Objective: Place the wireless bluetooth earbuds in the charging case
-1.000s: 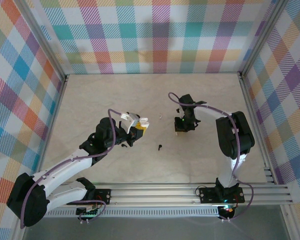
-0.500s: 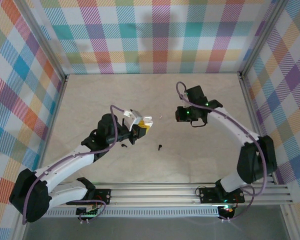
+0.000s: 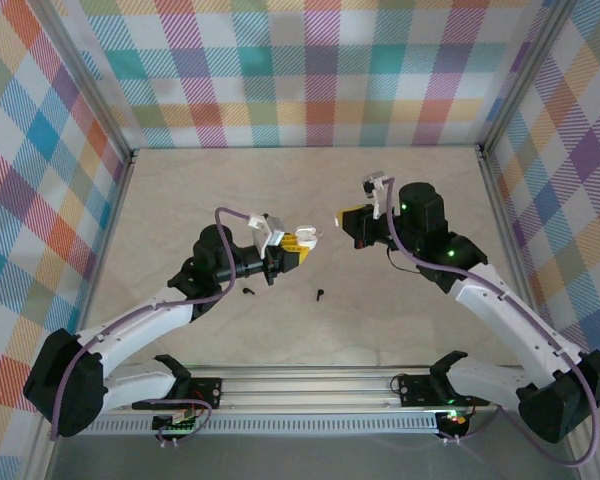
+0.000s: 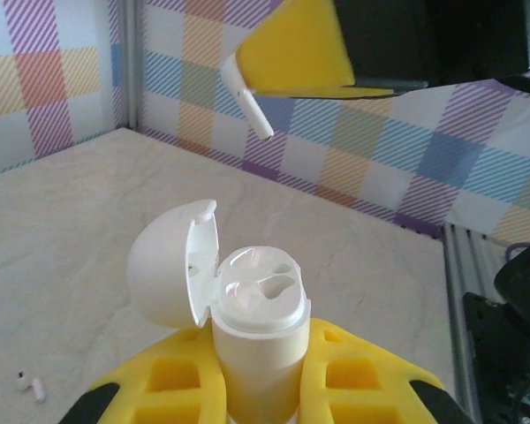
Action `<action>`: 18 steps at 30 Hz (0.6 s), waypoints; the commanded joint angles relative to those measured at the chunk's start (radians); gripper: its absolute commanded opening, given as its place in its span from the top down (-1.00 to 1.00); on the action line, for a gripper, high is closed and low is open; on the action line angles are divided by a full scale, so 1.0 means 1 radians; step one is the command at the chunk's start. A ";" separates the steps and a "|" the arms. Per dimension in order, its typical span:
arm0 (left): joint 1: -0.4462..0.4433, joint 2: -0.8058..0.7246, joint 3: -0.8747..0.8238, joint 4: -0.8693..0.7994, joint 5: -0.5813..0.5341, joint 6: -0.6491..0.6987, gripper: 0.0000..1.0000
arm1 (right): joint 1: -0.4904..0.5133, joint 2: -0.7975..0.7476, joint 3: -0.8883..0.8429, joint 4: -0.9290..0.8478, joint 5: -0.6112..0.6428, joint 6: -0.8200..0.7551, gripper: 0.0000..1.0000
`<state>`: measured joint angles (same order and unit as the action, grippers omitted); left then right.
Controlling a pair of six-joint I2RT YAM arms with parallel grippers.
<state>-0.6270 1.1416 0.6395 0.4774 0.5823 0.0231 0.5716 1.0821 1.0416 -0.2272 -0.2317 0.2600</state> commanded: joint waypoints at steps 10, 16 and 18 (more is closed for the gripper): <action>-0.010 -0.008 0.056 0.143 0.094 -0.099 1.00 | 0.031 -0.037 -0.077 0.369 -0.201 0.045 1.00; -0.009 -0.020 0.054 0.186 0.063 -0.143 1.00 | 0.045 -0.024 -0.090 0.448 -0.214 0.077 1.00; -0.010 -0.024 0.058 0.200 0.063 -0.155 1.00 | 0.050 -0.021 -0.091 0.457 -0.215 0.079 1.00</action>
<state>-0.6270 1.1416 0.6670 0.6014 0.6434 -0.0982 0.6109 1.0588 0.9588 0.1402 -0.4160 0.3187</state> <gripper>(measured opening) 0.150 0.052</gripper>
